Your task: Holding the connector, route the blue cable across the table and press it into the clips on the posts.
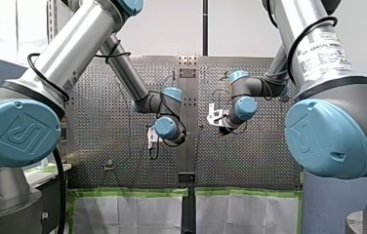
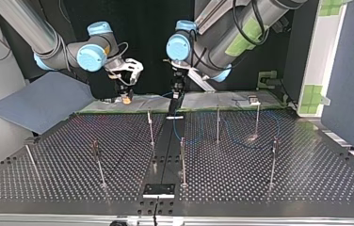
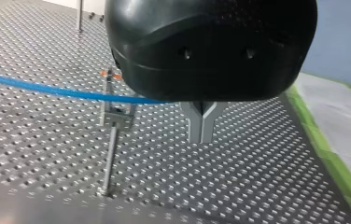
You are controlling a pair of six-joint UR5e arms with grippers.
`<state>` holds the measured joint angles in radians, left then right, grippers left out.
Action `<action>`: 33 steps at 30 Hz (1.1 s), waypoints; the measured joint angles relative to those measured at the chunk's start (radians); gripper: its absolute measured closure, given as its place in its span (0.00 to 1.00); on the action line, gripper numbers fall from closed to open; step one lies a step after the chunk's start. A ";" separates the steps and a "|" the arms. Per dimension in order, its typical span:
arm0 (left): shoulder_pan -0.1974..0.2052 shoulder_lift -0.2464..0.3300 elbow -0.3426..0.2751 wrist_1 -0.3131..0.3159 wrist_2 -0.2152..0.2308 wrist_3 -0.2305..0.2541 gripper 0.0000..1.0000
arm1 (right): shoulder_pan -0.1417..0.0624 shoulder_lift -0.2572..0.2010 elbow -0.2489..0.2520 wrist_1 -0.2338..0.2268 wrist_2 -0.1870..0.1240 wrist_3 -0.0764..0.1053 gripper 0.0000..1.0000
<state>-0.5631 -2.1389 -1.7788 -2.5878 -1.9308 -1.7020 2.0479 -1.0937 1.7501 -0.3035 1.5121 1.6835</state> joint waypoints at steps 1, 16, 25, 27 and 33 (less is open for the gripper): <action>0.000 0.000 0.006 -0.001 0.001 -0.002 0.98 | -0.002 0.004 0.001 -0.003 -0.003 0.000 1.00; 0.022 -0.001 0.085 -0.030 0.019 -0.009 0.98 | -0.052 0.015 -0.038 -0.017 -0.084 0.010 1.00; 0.019 -0.058 0.164 -0.083 0.034 -0.009 0.98 | -0.088 0.018 -0.050 -0.032 -0.118 0.027 1.00; 0.019 -0.075 0.182 -0.080 0.030 -0.014 0.98 | -0.096 0.019 -0.054 -0.033 -0.123 0.027 1.00; 0.029 -0.122 0.234 -0.066 0.015 -0.024 0.98 | -0.115 0.026 -0.063 -0.040 -0.129 0.028 1.00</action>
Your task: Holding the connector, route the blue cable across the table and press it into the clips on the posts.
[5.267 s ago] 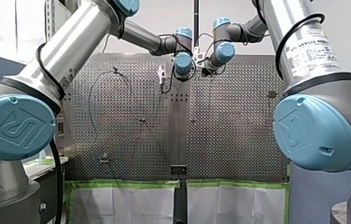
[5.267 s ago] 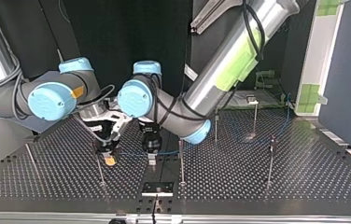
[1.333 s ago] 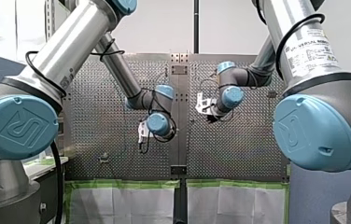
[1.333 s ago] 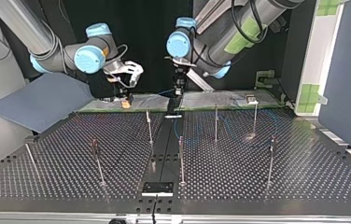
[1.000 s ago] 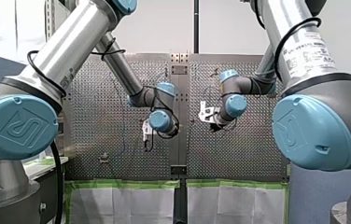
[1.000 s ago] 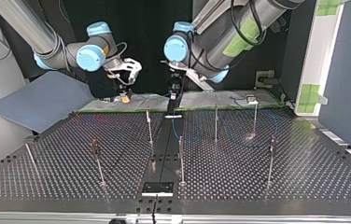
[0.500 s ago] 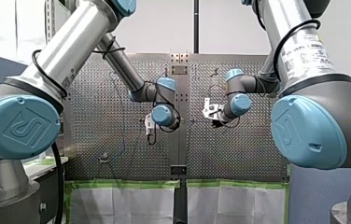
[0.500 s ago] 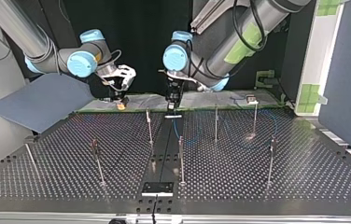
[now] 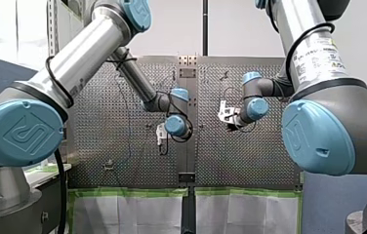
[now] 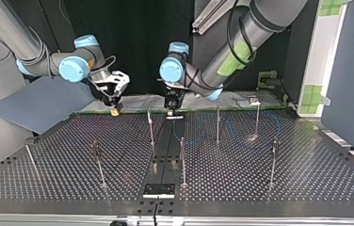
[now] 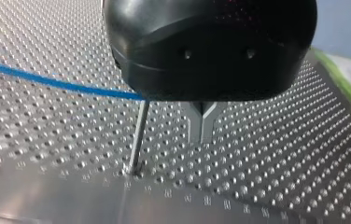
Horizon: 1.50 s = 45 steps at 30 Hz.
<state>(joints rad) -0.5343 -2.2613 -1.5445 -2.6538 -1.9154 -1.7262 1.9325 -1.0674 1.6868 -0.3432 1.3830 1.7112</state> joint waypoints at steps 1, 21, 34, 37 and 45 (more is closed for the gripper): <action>0.002 -0.004 0.008 0.000 -0.001 0.000 0.98 | -0.002 0.001 -0.001 -0.001 0.000 0.000 1.00; 0.055 -0.013 0.126 -0.046 0.008 0.006 0.85 | -0.054 0.089 -0.095 -0.056 -0.061 0.008 1.00; 0.035 -0.013 0.122 -0.133 -0.020 0.039 0.00 | -0.089 0.093 -0.148 -0.052 -0.131 -0.014 1.00; 0.034 -0.013 0.121 -0.145 -0.018 0.039 0.00 | -0.100 0.093 -0.148 -0.048 -0.133 -0.022 1.00; -0.003 -0.005 0.121 -0.185 -0.003 0.046 0.00 | -0.137 0.094 -0.137 -0.041 -0.131 -0.026 1.00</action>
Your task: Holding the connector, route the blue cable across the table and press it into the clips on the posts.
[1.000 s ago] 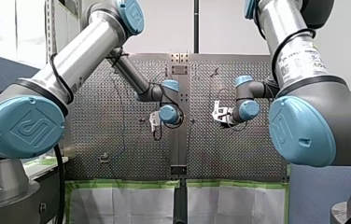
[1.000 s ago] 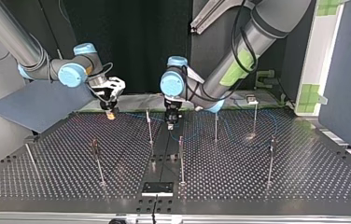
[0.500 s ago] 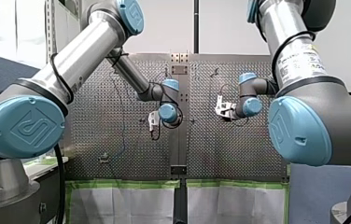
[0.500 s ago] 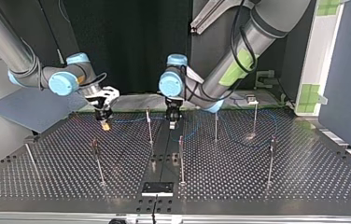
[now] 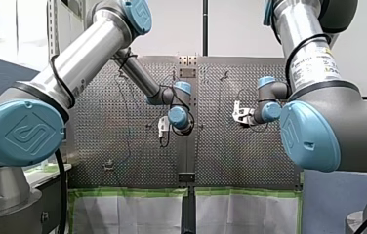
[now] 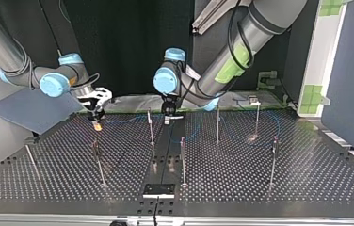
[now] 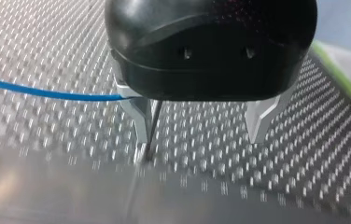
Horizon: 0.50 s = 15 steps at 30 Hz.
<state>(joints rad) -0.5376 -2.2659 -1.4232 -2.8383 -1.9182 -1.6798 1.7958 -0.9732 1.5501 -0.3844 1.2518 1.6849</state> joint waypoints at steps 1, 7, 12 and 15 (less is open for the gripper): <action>-0.008 0.004 0.000 -0.002 -0.004 0.000 0.00 | -0.002 0.000 0.001 0.000 0.000 0.000 1.00; -0.060 0.031 0.000 -0.008 -0.050 -0.002 0.00 | -0.011 0.001 0.002 0.001 0.000 0.000 1.00; -0.079 0.037 0.000 -0.033 -0.081 0.003 0.00 | -0.013 0.001 0.002 0.000 -0.001 0.000 1.00; -0.091 0.038 0.000 -0.061 -0.086 0.008 0.00 | -0.015 0.001 0.002 0.000 -0.001 0.000 1.00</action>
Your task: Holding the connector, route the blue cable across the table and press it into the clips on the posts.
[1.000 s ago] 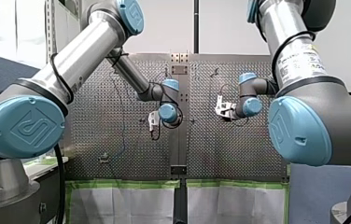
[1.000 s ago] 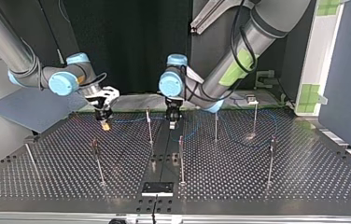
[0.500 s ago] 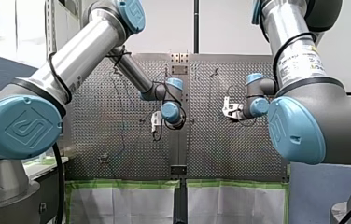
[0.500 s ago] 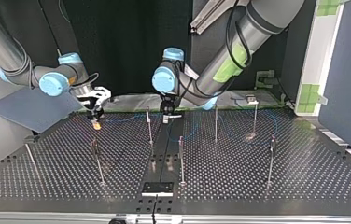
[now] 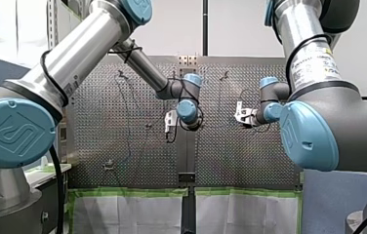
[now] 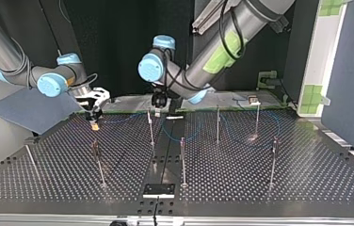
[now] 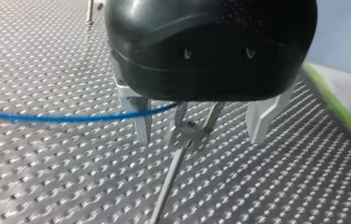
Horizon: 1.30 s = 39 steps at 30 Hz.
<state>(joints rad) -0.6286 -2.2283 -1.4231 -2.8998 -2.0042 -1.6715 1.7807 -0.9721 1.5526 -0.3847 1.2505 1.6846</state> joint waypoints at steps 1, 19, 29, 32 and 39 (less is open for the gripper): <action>-0.004 0.000 0.000 -0.009 0.000 0.001 0.00 | -0.001 0.000 0.000 0.000 0.000 0.000 1.00; -0.158 -0.012 0.098 0.054 -0.110 -0.014 0.00 | -0.035 0.000 -0.001 -0.001 -0.001 0.007 1.00; -0.164 -0.100 0.193 -0.024 -0.173 -0.058 0.00 | -0.039 0.000 0.000 0.001 -0.030 0.008 1.00; -0.160 -0.128 0.221 -0.050 -0.180 -0.064 0.00 | -0.039 0.000 0.000 0.001 -0.037 0.009 1.00; -0.150 -0.190 0.283 -0.078 -0.179 -0.068 0.00 | -0.039 0.000 0.000 0.000 -0.040 0.009 1.00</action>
<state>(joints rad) -0.7789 -2.4185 -1.1399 -2.9775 -2.1828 -1.7392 1.7418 -0.9720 1.5523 -0.3846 1.2103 1.6938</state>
